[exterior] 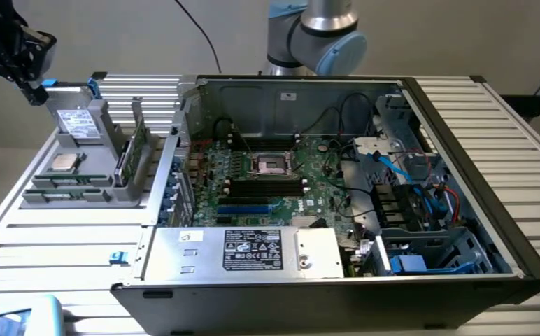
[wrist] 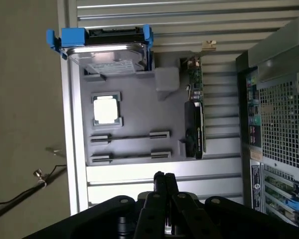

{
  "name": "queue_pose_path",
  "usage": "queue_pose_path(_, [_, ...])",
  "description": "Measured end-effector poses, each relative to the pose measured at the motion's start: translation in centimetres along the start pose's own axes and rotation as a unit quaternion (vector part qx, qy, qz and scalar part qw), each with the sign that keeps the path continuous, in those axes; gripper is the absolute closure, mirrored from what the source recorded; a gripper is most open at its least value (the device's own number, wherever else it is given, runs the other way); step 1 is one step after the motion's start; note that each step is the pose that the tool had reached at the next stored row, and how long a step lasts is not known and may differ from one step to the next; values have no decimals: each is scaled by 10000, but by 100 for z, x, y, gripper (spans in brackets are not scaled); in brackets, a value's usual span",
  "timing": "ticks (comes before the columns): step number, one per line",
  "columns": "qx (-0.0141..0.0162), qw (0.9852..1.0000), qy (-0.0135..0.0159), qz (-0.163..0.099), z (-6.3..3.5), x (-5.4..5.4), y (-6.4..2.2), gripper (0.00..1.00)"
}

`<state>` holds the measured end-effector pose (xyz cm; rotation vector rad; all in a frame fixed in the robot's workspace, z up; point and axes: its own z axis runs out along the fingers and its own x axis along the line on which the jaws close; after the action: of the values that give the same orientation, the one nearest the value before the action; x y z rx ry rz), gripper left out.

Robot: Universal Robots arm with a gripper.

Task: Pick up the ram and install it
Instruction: 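Reach for the ram, then pick up the ram and move it above insertion slot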

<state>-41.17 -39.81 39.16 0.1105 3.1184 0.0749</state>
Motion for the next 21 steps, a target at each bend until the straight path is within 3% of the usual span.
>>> queue_pose_path(4, [0,10000,1,0,12,134,-10,89])
queue_pose_path(7, [8,10000,11,0,36,152,-12,89])
queue_pose_path(10, [39,10000,13,0,45,167,15,89])
queue_pose_path(21, [42,10000,12,0,48,190,34,89])
